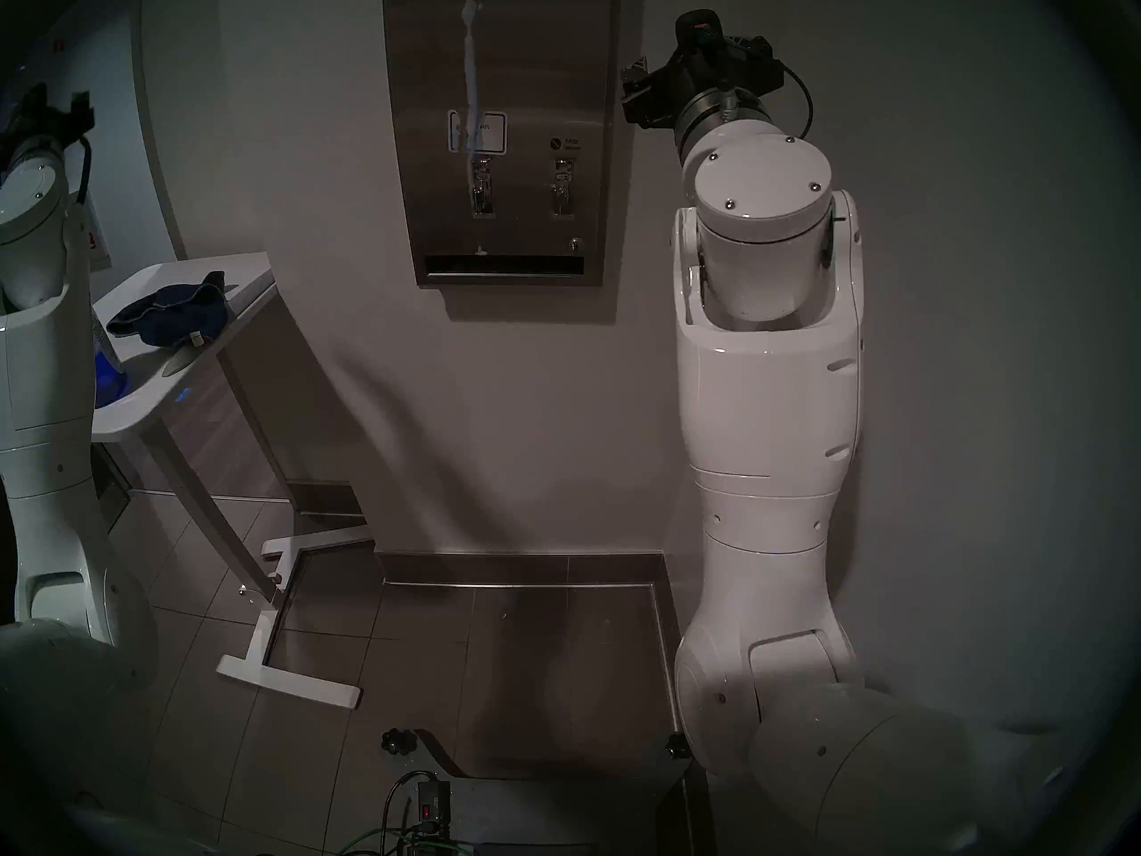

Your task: Pick up the cleaner bottle and spray the cleaner onto the surface

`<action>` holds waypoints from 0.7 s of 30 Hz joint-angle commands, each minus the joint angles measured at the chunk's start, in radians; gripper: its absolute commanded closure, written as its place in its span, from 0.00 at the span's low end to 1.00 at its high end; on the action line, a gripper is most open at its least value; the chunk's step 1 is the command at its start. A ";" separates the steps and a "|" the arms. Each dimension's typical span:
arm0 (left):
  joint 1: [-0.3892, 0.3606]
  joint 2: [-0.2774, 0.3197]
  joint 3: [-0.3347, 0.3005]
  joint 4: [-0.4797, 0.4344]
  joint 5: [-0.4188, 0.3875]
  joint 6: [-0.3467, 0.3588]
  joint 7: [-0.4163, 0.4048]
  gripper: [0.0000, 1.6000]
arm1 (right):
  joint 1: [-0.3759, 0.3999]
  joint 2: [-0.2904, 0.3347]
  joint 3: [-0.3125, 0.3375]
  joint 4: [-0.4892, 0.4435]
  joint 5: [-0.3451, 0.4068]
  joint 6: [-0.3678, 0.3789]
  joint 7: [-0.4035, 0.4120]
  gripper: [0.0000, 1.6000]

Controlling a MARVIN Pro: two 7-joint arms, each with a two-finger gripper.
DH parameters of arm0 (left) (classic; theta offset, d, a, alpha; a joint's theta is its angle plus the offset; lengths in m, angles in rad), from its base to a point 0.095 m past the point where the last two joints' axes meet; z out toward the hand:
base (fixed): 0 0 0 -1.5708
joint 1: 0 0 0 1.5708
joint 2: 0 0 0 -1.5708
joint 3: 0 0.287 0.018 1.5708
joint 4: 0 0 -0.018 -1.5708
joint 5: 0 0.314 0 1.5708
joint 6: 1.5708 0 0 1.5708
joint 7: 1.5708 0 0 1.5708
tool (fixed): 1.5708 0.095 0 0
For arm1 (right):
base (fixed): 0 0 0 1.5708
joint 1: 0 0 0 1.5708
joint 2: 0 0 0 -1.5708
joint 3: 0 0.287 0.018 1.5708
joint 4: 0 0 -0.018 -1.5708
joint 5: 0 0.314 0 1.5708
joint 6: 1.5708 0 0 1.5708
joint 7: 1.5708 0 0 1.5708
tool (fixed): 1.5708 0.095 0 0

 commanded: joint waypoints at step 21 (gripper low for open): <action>-0.250 -0.244 0.331 0.145 -0.274 -0.091 -0.164 0.00 | 0.033 -0.002 0.004 -0.026 0.001 -0.007 -0.003 0.00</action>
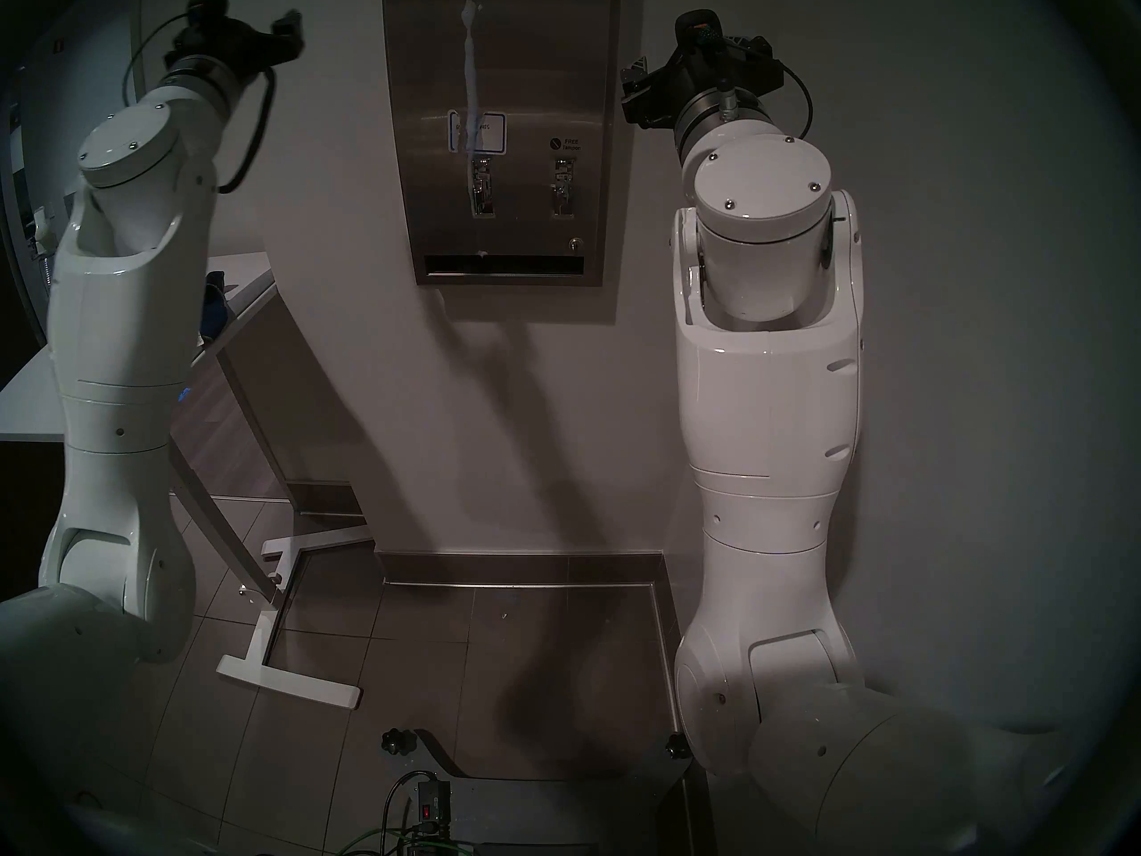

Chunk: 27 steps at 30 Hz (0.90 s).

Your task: Pick up the cleaner bottle and spray the cleaner onto the surface

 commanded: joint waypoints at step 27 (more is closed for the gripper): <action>0.032 -0.079 0.029 -0.144 -0.027 0.229 0.103 0.00 | 0.034 -0.003 0.005 -0.026 0.001 -0.007 -0.002 0.00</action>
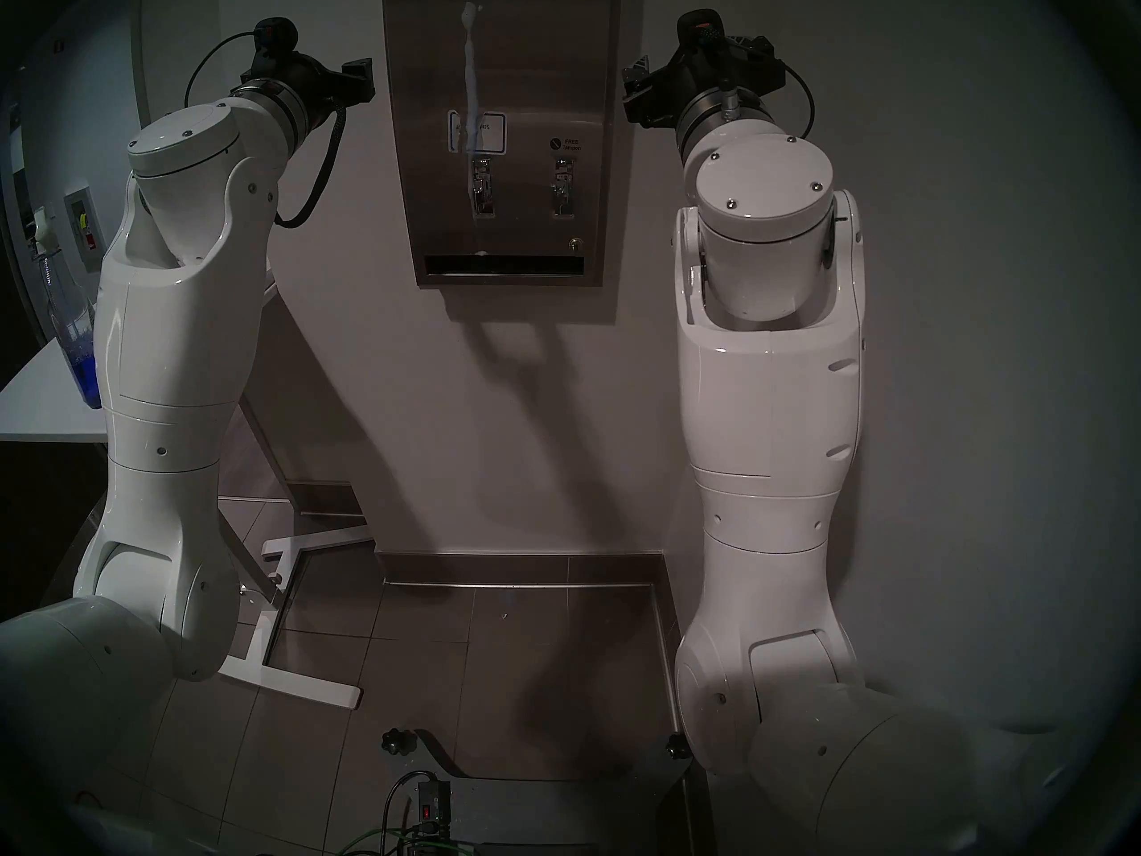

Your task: Pick up the cleaner bottle and spray the cleaner onto the surface

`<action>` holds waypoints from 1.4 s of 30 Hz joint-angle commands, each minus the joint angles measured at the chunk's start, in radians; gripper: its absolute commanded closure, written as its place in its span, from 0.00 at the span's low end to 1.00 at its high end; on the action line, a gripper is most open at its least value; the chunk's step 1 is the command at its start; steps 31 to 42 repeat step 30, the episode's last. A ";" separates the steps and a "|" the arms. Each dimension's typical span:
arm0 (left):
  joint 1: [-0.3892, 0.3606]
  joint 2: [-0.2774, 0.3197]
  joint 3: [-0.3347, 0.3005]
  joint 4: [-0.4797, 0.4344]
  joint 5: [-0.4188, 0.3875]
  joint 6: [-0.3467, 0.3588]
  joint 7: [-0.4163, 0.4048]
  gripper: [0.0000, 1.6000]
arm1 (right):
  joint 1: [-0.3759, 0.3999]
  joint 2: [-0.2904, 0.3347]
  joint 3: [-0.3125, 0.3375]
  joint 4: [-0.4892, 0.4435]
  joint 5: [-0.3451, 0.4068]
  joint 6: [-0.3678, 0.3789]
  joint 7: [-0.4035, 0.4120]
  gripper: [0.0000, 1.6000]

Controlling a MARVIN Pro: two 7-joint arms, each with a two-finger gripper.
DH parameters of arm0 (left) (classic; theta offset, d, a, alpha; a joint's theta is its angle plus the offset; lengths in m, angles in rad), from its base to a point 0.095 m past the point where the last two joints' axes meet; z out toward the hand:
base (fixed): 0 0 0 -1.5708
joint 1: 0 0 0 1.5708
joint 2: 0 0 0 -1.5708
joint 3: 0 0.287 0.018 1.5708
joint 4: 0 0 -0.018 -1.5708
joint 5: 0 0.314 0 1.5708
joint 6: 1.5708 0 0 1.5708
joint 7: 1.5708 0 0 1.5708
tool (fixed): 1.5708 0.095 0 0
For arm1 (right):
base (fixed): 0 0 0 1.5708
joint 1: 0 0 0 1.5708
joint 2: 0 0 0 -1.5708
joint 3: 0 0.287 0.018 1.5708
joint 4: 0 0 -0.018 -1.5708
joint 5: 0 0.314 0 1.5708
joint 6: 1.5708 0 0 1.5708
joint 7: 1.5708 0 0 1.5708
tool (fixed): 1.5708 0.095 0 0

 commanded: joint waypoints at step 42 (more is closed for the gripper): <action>-0.021 0.000 -0.007 -0.042 0.002 0.000 0.011 0.00 | 0.034 -0.003 0.002 -0.025 0.001 -0.007 -0.002 0.00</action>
